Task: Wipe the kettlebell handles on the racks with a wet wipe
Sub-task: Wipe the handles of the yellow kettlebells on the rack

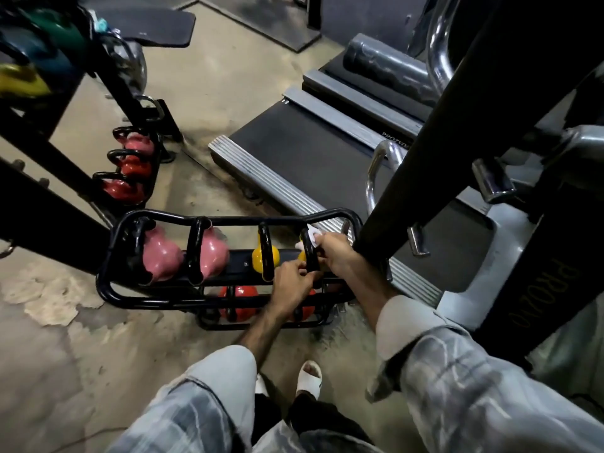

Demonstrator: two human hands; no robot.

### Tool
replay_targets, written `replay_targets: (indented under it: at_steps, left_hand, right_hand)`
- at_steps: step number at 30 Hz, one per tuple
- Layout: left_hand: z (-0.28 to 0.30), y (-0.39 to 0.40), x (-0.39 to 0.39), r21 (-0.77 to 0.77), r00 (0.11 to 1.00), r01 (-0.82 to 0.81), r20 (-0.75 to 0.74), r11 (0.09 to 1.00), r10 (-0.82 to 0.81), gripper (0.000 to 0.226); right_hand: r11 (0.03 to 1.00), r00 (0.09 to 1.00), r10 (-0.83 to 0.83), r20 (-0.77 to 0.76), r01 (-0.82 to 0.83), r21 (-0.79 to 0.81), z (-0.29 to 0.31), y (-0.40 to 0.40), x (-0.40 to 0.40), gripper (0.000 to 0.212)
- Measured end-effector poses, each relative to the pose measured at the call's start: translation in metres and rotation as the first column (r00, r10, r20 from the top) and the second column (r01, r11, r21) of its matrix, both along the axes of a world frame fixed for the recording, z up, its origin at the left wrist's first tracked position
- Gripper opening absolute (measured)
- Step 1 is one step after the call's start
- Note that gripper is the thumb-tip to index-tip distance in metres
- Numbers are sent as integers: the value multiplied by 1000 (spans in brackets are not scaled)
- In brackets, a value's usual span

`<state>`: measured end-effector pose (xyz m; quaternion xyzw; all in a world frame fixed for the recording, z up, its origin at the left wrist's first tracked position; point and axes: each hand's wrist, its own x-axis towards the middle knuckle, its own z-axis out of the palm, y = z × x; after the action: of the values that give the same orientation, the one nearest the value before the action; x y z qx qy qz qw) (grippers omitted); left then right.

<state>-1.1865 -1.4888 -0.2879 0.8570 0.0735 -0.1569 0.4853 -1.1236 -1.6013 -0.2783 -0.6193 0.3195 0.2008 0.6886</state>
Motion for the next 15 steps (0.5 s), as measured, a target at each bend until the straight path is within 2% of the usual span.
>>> replay_targets:
  at_steps: [5, 8, 11, 15]
  left_hand:
    - [4, -2, -2, 7, 1000, -6, 7, 1000, 6, 24]
    - [3, -3, -1, -11, 1000, 5, 9, 1000, -5, 23]
    - [9, -5, -2, 30, 1000, -20, 18, 999, 20, 20]
    - [18, -7, -5, 70, 998, -32, 57, 997, 28, 19]
  right_hand:
    - [999, 998, 25, -52, -26, -20, -1, -5, -16, 25]
    - [997, 993, 68, -94, -70, -14, -6, -7, -23, 32]
    - [999, 996, 22, -89, -26, -38, -2, -3, -7, 17]
    - [999, 997, 6, -74, -10, -48, -1, -2, 2, 18]
